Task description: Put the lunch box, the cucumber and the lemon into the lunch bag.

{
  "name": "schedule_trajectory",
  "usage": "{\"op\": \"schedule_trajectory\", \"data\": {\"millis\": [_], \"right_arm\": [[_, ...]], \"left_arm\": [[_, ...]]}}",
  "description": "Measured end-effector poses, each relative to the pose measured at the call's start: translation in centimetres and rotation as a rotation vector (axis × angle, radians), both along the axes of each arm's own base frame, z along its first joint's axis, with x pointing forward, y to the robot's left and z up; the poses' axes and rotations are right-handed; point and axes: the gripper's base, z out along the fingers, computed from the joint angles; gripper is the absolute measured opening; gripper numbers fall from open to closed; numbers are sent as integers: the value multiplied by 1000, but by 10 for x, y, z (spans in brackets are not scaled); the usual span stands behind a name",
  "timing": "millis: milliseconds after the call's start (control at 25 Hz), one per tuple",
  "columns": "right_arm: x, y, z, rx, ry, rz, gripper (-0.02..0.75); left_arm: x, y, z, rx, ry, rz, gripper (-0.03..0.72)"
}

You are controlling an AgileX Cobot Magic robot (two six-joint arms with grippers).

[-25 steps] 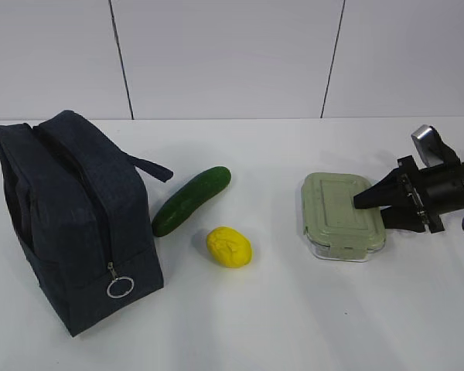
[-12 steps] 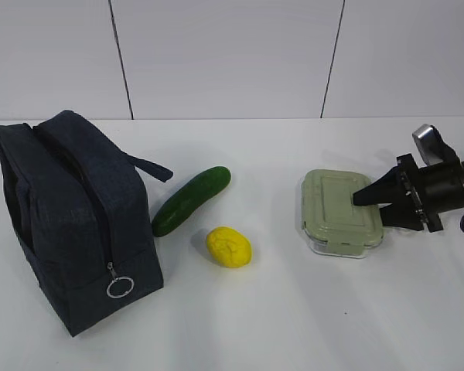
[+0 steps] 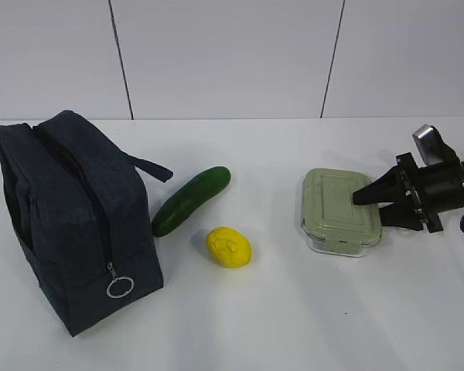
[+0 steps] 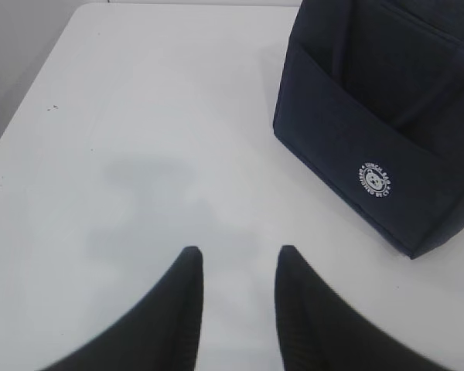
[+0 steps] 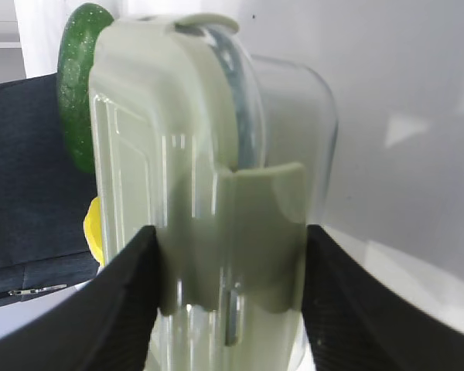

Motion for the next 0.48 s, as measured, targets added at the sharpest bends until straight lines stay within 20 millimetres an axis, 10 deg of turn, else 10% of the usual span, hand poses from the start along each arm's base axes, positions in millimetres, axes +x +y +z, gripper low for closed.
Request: {"op": "schedule_trajectory", "data": {"millis": [480], "right_arm": [[0,1,0,0,1,-2,407]], "left_arm": [[0,0,0,0,0,0,239]]}}
